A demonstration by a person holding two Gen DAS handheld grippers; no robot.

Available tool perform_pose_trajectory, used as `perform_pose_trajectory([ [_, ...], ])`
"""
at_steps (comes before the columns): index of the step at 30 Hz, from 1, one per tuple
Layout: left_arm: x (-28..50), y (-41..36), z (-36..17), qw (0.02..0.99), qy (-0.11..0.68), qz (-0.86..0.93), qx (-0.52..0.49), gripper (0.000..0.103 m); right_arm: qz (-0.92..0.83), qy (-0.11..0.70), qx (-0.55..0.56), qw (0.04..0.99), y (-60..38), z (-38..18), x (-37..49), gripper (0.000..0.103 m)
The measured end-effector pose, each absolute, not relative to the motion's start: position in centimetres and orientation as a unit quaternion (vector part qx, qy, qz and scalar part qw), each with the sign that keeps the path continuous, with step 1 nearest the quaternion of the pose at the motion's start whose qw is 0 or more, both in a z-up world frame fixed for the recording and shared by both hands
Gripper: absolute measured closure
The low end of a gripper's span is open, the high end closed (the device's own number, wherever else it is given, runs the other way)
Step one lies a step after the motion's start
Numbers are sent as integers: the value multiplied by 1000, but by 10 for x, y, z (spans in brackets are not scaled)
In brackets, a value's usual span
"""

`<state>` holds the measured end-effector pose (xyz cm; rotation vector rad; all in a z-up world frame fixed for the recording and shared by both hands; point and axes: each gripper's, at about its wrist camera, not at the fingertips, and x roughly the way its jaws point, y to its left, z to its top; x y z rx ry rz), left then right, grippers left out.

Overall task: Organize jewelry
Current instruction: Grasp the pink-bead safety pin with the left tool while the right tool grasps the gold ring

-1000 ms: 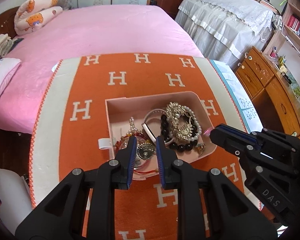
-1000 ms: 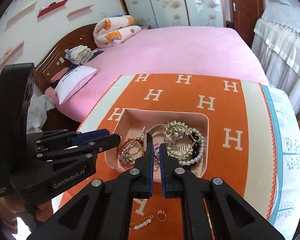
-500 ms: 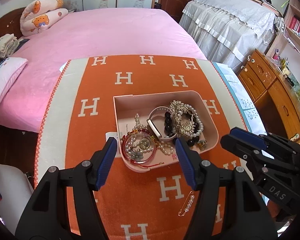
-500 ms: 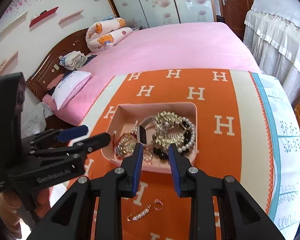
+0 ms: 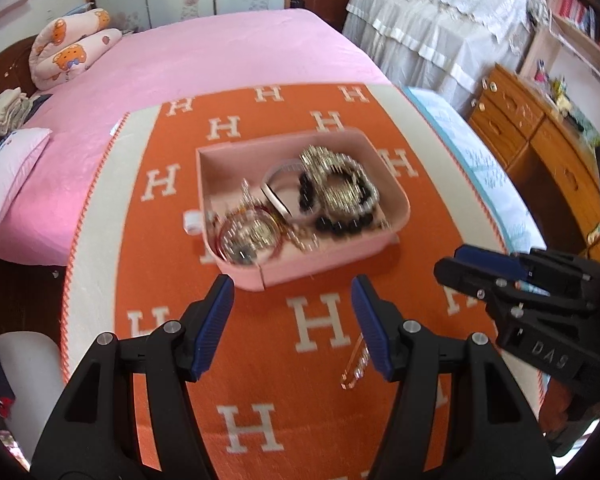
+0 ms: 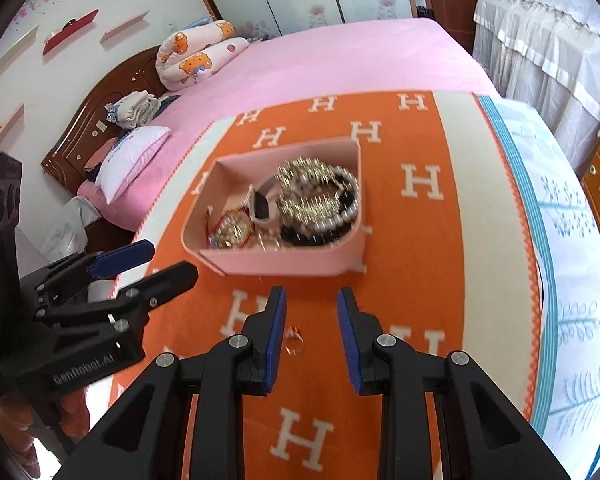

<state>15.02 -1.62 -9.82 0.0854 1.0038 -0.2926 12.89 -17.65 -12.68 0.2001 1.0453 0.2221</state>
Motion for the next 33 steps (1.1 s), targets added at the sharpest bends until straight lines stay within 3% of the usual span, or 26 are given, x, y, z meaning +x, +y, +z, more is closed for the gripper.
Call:
perform_pose_trajectory([
  [17, 115, -61, -168, 826, 522, -187, 101, 47, 99, 529, 107, 836, -190, -171, 90, 76],
  [25, 116, -67, -178, 822, 526, -188, 111, 62, 102, 534, 115, 831, -192, -180, 87, 76],
  [27, 116, -69, -177, 823, 524, -190, 115, 82, 104, 535, 115, 831, -192, -181, 87, 76],
  [29, 117, -71, -176, 822, 524, -189, 121, 94, 106, 535, 116, 830, -191, -182, 87, 77],
  [33, 121, -65, -174, 821, 533, -183, 98, 98, 114, 535, 111, 830, -186, -182, 89, 77],
])
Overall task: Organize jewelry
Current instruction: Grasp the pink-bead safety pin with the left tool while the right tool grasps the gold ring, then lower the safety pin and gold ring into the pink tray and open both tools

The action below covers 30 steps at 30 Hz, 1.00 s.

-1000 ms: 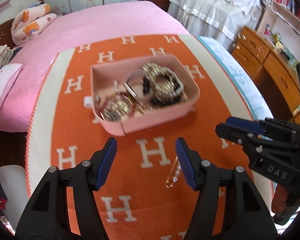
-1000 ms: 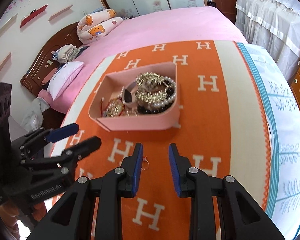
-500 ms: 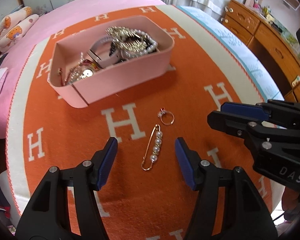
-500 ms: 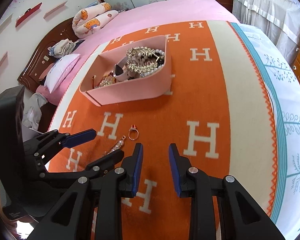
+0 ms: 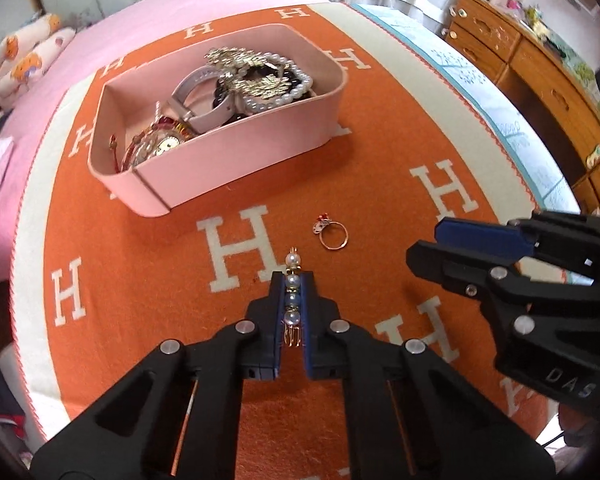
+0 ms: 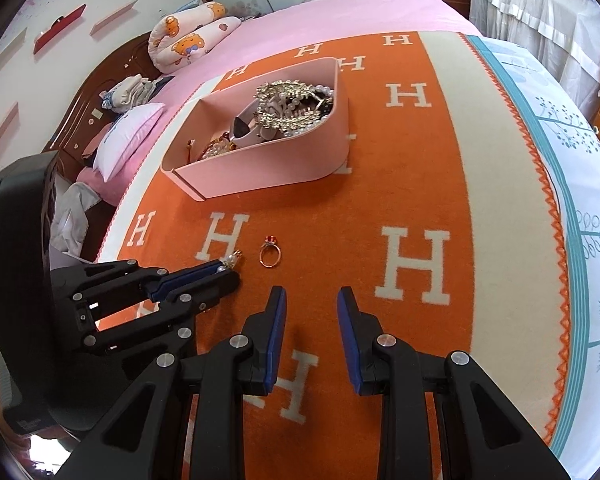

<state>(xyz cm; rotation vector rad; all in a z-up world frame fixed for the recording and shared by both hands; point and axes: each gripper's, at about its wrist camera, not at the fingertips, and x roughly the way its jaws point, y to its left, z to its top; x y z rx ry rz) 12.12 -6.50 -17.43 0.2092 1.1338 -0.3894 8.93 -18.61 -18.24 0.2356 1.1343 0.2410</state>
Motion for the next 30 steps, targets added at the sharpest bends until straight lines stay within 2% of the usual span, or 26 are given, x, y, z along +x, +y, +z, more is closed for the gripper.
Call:
perform_pose_trajectory([
  [7, 135, -28, -169, 817, 552, -167, 6, 98, 134, 539, 90, 826, -168, -190, 100, 77],
  [23, 140, 16, -167, 818, 558, -135, -47, 98, 134, 509, -13, 850, -113, -201, 130, 77],
  [28, 139, 19, -169, 818, 557, -134, -50, 98, 121, 491, -50, 861, -105, -204, 126, 88],
  [30, 139, 19, -168, 818, 556, -135, -51, 98, 122, 490, -45, 862, -108, -204, 127, 88],
])
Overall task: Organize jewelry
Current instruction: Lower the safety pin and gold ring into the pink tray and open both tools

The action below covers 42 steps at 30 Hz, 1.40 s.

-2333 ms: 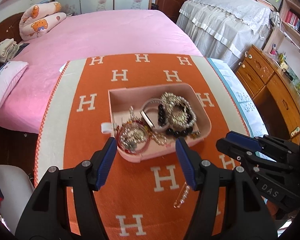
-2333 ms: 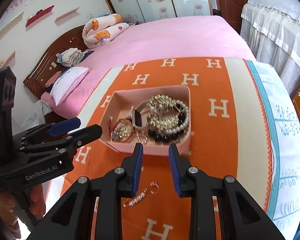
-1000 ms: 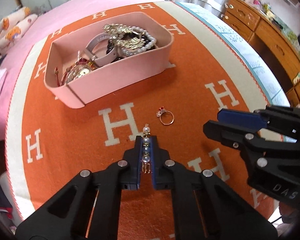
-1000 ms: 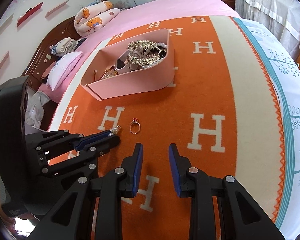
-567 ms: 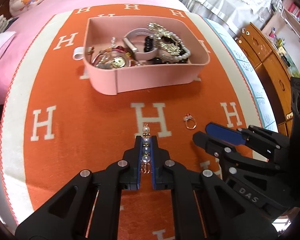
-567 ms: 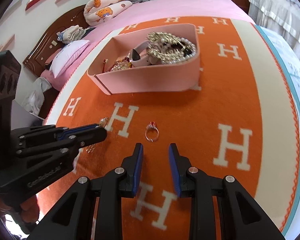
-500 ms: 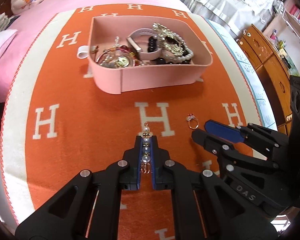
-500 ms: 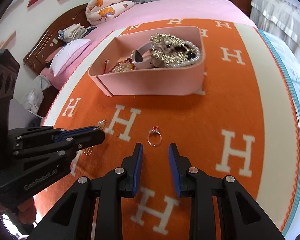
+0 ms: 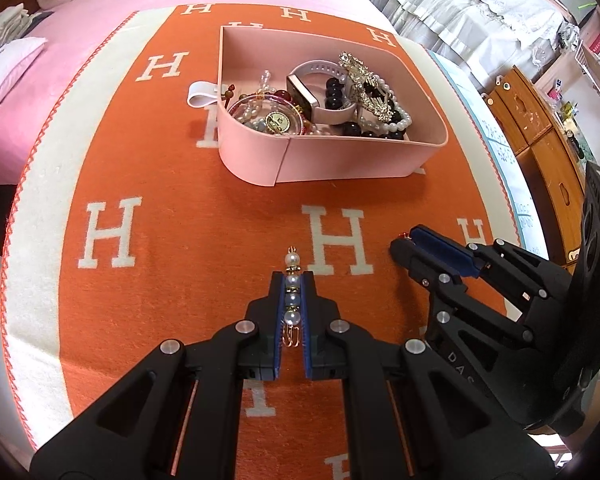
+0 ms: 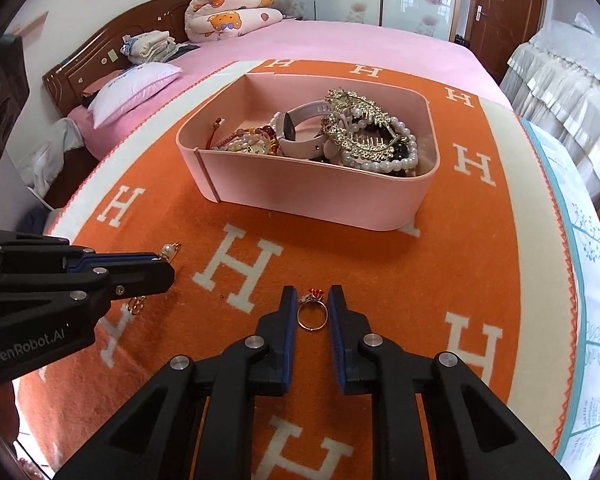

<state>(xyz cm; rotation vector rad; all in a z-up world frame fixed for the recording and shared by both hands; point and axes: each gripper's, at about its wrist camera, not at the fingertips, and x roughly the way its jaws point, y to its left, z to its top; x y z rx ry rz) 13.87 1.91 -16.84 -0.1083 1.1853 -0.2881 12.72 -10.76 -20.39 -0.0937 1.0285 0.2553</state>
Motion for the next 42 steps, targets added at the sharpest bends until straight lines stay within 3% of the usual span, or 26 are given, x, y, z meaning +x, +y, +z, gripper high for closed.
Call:
perform_pose_trajectory([
  [14, 140, 15, -137, 828, 536, -153, -57, 98, 122, 487, 14, 865, -126, -178, 119, 88],
  [32, 196, 4, -39, 873, 462, -154, -18, 98, 135, 426, 92, 890, -137, -65, 173, 88],
  [42, 231, -6, -66, 866, 481, -140, 1, 98, 116, 458, 82, 878, -131, -86, 203, 87],
])
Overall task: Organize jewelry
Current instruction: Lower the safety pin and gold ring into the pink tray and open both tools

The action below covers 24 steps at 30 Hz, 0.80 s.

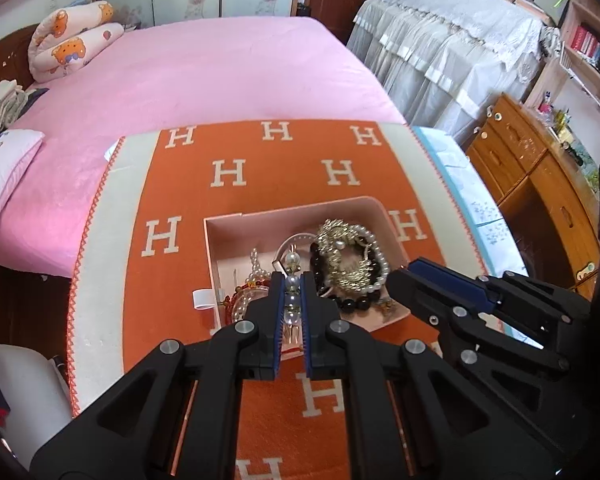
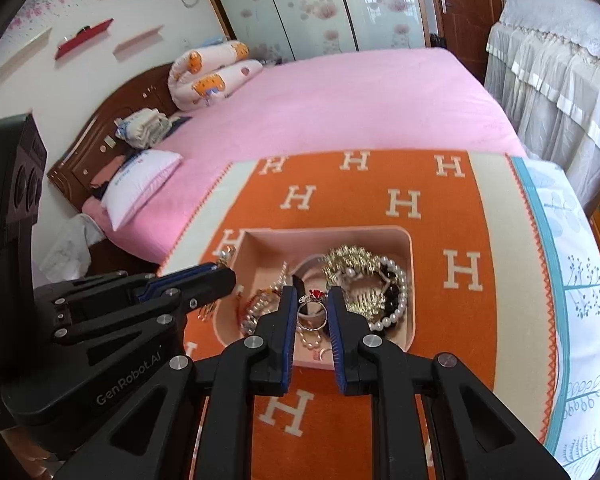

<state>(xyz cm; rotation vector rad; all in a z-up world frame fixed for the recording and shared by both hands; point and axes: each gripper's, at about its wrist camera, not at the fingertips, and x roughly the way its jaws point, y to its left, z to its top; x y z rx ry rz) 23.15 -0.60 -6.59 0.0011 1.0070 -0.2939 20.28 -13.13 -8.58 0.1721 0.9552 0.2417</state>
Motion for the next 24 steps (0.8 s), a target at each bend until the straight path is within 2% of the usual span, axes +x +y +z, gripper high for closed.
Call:
perform_pose_trajectory([
  [2, 237, -6, -76, 857, 497, -135, 0, 94, 106, 468, 79, 874, -131, -93, 206, 84],
  [4, 240, -4, -85, 852, 508, -130, -2, 76, 98, 471, 81, 873, -133, -100, 207, 76],
  [5, 241, -3, -87, 853, 508, -123, -3, 65, 96, 471, 82, 873, -134, -102, 207, 75],
  [6, 241, -1, -90, 854, 506, -120, -4, 58, 93, 471, 82, 873, -136, -104, 208, 74],
  [8, 241, 1, -93, 853, 507, -122, -9, 54, 91, 473, 85, 872, -140, -108, 207, 74],
  [22, 221, -8, -81, 859, 496, -127, -13, 52, 68, 476, 96, 872, -156, -106, 190, 74],
  [24, 213, -9, -80, 861, 493, -128, -20, 50, 63, 476, 93, 872, -158, -106, 185, 71],
])
